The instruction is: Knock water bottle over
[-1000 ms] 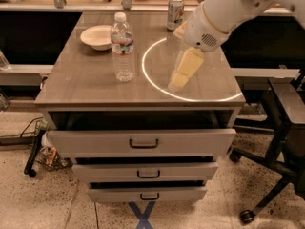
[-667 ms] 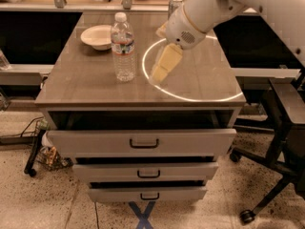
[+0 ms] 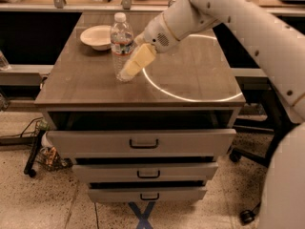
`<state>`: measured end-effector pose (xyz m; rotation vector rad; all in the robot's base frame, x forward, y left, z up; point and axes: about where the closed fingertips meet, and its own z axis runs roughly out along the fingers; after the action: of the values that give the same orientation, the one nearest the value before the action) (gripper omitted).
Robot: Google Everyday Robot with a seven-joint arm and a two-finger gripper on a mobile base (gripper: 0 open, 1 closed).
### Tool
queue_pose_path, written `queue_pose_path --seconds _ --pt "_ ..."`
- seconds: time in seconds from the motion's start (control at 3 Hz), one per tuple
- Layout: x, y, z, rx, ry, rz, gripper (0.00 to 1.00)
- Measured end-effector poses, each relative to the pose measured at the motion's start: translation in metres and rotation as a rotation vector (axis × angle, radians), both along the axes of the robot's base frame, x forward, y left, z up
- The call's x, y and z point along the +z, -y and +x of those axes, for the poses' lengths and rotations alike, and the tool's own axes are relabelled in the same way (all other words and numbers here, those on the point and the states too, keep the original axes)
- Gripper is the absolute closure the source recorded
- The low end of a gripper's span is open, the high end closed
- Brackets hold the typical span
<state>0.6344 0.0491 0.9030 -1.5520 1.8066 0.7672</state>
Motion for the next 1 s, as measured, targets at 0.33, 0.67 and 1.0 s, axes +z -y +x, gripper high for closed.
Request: queue_pose_path --seconds 0.33,0.67,1.0 --pt "-0.012 -0.018 0.017 -0.037 -0.095 0.101 0.19" --pt "-0.017 -0.024 0.031 -0.091 -0.162 0.185 0.41" --pt "-0.009 -0.02 0.047 -0.136 -0.185 0.246 0.64"
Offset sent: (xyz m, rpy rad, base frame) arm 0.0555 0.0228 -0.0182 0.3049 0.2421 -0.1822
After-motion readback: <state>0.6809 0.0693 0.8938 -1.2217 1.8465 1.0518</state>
